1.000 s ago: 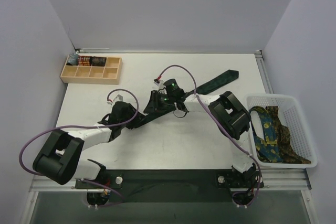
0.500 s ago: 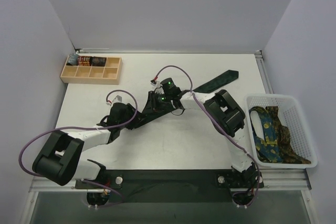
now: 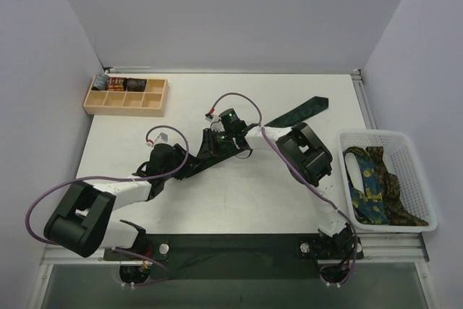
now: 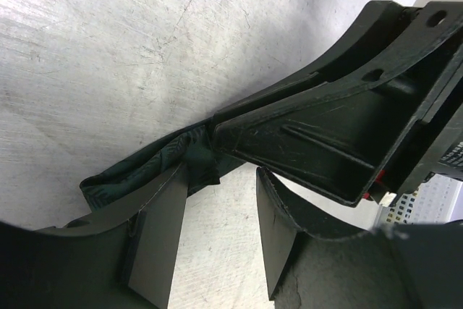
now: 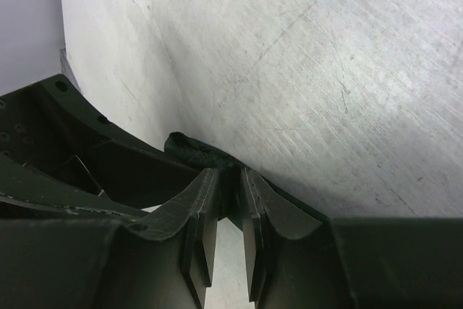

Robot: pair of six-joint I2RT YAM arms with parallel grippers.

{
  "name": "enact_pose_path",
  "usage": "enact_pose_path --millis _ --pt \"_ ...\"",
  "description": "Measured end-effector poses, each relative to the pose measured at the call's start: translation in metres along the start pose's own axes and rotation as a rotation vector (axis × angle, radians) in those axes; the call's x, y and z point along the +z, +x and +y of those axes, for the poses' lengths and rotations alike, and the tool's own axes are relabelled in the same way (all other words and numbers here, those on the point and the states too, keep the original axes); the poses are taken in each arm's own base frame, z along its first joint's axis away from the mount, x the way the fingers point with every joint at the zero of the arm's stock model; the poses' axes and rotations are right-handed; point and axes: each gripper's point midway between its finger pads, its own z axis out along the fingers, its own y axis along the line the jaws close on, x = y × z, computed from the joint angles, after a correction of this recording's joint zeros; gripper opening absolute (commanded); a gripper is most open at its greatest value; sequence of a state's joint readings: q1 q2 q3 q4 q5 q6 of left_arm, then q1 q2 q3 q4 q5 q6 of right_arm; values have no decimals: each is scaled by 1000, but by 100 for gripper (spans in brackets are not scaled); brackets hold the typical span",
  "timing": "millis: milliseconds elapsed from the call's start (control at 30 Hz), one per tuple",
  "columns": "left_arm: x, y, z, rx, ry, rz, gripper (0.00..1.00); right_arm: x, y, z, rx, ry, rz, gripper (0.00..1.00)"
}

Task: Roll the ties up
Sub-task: Roll the tie

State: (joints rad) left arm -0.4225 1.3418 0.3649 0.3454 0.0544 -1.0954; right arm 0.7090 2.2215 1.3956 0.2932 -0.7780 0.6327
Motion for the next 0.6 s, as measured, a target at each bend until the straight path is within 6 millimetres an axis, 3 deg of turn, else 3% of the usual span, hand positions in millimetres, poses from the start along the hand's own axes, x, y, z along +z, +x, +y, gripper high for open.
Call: enact_pose_path --millis 600 --pt "-1 1 1 0 7 3 54 0 12 -1 -36 -3 46 10"
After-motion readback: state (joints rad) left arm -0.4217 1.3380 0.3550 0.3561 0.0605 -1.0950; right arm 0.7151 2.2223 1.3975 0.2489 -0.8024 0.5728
